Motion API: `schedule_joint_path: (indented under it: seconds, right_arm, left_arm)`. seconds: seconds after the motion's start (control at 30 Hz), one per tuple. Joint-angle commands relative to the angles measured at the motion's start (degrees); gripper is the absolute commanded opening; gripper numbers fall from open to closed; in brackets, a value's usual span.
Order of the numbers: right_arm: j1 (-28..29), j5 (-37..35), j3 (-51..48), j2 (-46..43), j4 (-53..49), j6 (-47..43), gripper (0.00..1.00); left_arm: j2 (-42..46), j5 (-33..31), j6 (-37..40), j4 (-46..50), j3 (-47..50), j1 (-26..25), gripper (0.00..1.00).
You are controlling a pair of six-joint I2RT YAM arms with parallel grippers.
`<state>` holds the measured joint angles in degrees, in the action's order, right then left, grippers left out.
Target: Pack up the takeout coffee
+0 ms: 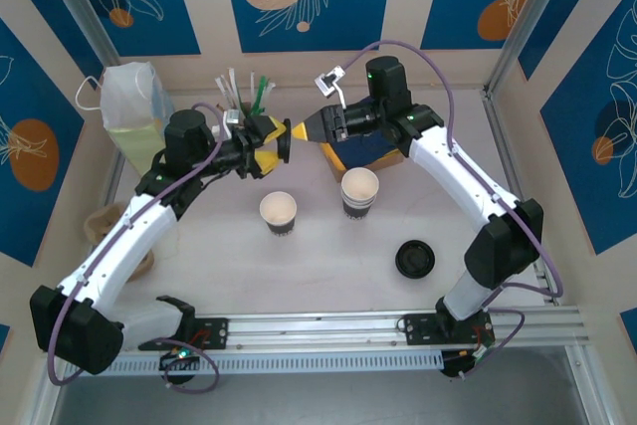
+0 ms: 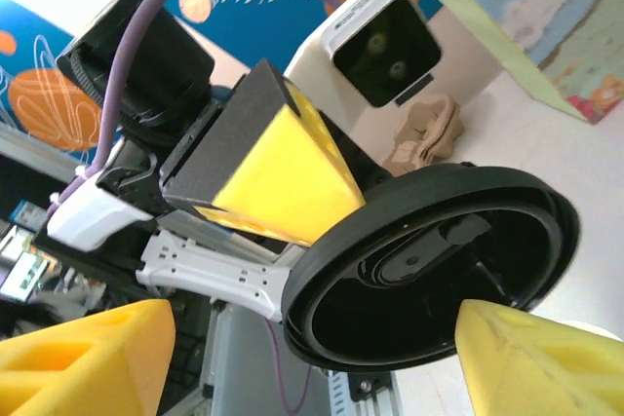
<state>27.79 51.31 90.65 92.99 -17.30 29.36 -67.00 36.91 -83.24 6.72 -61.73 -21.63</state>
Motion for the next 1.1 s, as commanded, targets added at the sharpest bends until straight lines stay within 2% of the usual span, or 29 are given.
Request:
schedule_joint_path:
  seconds: [0.0,0.03,0.07,0.4,0.8,1.07]
  right_arm:
    - [-0.6,-1.9,-1.7,-3.0,-2.9,-1.3,0.83]
    - [-0.8,-2.4,-2.3,-3.4,-3.0,-1.2,0.94]
    - [-0.8,-2.7,-2.8,-3.7,-3.1,-1.3,0.99]
    - [-1.8,-5.5,-6.8,-6.6,-5.1,-2.1,0.99]
    - [-2.3,-6.6,-10.4,-9.3,-5.4,-2.0,0.99]
    - [-2.7,-7.9,-11.9,-11.0,-6.3,-2.4,0.99]
  left_arm:
    - [1.3,-3.2,9.6,11.5,-4.2,0.8,0.69]
    - [1.4,-4.2,12.0,14.5,-5.0,0.8,0.69]
    - [1.4,-5.3,13.9,17.3,-5.7,0.7,0.69]
    - [1.0,-16.5,30.9,36.3,-9.0,-1.1,0.66]
    - [-3.9,-30.9,43.0,44.7,-12.6,-9.9,0.66]
    - [-7.7,-39.3,48.7,47.1,-13.8,-15.8,0.66]
